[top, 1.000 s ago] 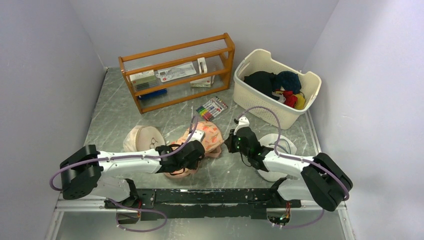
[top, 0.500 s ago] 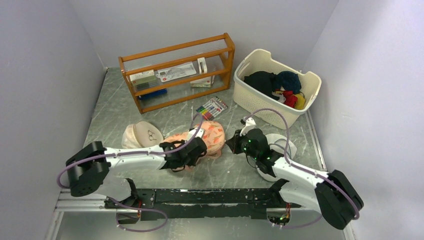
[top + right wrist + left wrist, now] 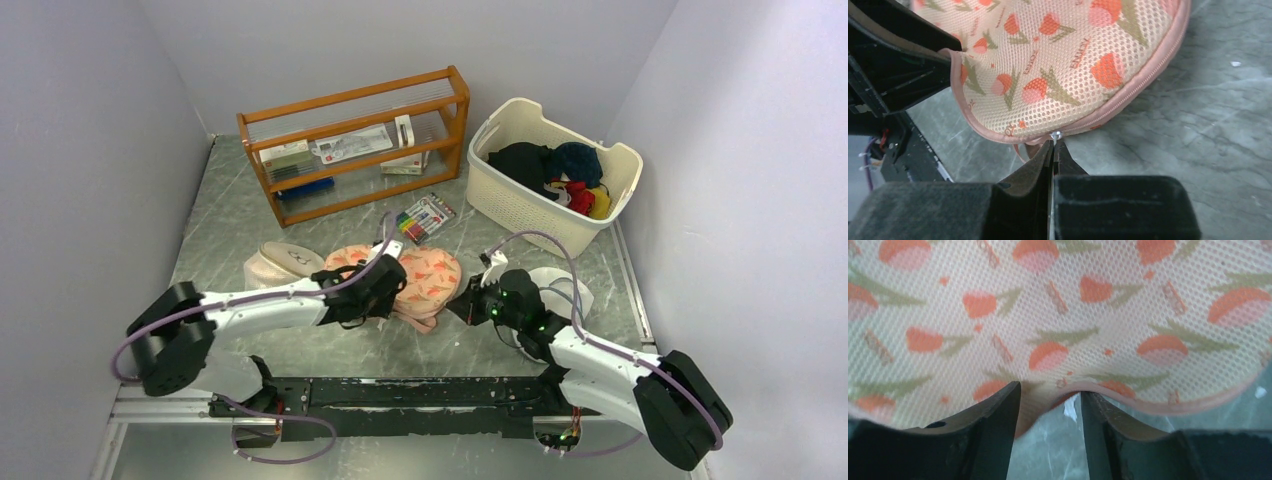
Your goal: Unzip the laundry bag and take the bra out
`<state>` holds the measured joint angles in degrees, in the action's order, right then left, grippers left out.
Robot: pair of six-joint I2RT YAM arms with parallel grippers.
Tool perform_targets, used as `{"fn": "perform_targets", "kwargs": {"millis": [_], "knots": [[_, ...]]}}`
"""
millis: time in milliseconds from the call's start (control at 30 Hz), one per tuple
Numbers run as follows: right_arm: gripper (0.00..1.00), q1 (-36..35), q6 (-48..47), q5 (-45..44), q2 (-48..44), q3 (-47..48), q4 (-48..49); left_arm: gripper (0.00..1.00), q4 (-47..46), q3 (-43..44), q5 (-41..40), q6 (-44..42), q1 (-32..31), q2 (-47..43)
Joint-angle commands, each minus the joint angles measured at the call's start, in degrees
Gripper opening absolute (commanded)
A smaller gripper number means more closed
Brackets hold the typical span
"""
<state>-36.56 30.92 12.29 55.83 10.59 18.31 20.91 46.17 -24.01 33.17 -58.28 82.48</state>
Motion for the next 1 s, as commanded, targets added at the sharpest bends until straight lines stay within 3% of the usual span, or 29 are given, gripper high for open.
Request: {"fn": "perform_targets", "kwargs": {"millis": [0,100,200,367,667,967], "knots": [[0.0,-1.1,1.4,5.5,0.7,-0.3,5.3,0.63,2.2,-4.1,5.4,1.9,-0.2,-10.0],[0.0,-2.0,2.0,5.7,1.0,-0.4,6.0,0.75,1.7,-5.6,8.9,2.2,-0.8,-17.2],[0.0,-2.6,2.4,5.9,0.7,-0.6,6.5,0.92,-2.2,-5.0,13.4,0.2,-2.2,-20.4],[0.0,-2.7,2.4,6.1,-0.7,0.0,4.9,0.94,-2.7,2.8,10.0,-3.6,-7.8,-11.7],[0.0,-3.2,1.8,5.0,-2.8,1.3,2.0,0.89,-7.1,9.0,7.7,-5.8,-8.4,4.8],[0.0,-3.5,1.7,5.7,1.4,1.3,3.8,0.55,-7.2,5.9,3.5,-2.0,-8.4,8.0]]}}
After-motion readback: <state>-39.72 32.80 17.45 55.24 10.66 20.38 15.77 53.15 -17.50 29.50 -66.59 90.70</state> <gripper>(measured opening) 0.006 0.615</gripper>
